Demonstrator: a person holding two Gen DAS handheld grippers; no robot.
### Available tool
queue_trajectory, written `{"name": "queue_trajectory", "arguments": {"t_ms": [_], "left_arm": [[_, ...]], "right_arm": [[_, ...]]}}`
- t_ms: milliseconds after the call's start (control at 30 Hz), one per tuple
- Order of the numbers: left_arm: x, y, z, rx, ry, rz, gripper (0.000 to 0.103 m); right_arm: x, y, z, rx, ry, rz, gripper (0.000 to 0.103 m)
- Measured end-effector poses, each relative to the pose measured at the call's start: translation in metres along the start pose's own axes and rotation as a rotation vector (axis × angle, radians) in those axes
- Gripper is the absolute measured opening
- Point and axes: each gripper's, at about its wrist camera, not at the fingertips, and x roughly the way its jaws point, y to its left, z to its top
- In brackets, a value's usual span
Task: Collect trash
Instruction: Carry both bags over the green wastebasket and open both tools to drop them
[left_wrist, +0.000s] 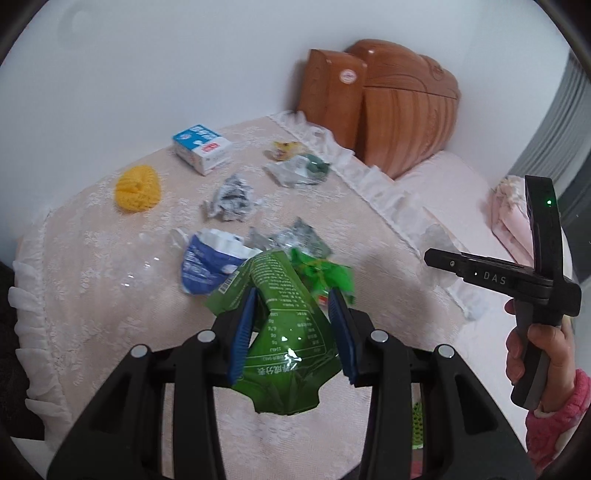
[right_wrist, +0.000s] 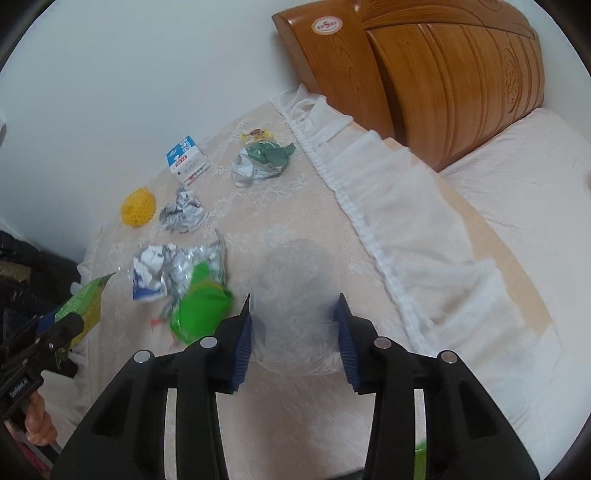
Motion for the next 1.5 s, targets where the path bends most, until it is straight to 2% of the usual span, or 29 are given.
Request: {"name": "queue_trajectory", "arguments": {"t_ms": [133,233,400,500,567,667,767,867,1033,1267,1333,1400,1500], "left_arm": [[-0.001,-0.062,-0.024,0.1,0.035,-0.104,0.039],[0.009,-0.107,-0.038,0.159,0.083,-0.185,0.039],[0.02,-0.173,-0.057,0.28,0.114,-0.226,0.039],[0.024,-0.202,-0.068,0.328,0.131,-0.251,0.039],[0.026,-0.219,-0.077,0.355,0.145,-0.263,0.039],[0.03,-0.238,-0.087,0.391,0.171,-0.274,0.039],[0.036,-0.252,-0.097,0.406,0.2,-0.282,0.039],[0.042,-0.261,-0.106,0.413,0.228,-0.284,0.039],[0.052,-0.277,-0.12,0.43,0.269,-0.295,0.039],[0.078,-0.312,-0.144,0.491,0.347,-0.325,0.039],[0.09,-0.324,-0.154,0.513,0.388,-0.325,0.046],[0.098,-0.331,-0.163,0.514,0.418,-0.31,0.081],[0.099,-0.337,-0.17,0.51,0.421,-0.301,0.094]], "right_arm": [[-0.045,-0.049,-0.064,0.045,0.011,-0.082,0.042],[-0.06,-0.083,-0.112,0.106,0.043,-0.158,0.043],[-0.061,-0.14,-0.182,0.25,0.102,-0.215,0.043],[-0.041,-0.169,-0.213,0.296,0.179,-0.257,0.045],[-0.019,-0.186,-0.233,0.33,0.272,-0.287,0.073],[-0.012,-0.204,-0.258,0.394,0.306,-0.321,0.087],[-0.023,-0.217,-0.269,0.442,0.294,-0.315,0.092],[-0.042,-0.226,-0.274,0.465,0.247,-0.35,0.098],[-0.062,-0.243,-0.279,0.503,0.196,-0.369,0.099],[-0.076,-0.255,-0.299,0.515,0.198,-0.409,0.1],[-0.081,-0.259,-0.306,0.521,0.204,-0.419,0.1],[-0.084,-0.262,-0.314,0.532,0.208,-0.427,0.1],[-0.091,-0.268,-0.323,0.552,0.21,-0.435,0.1]]}}
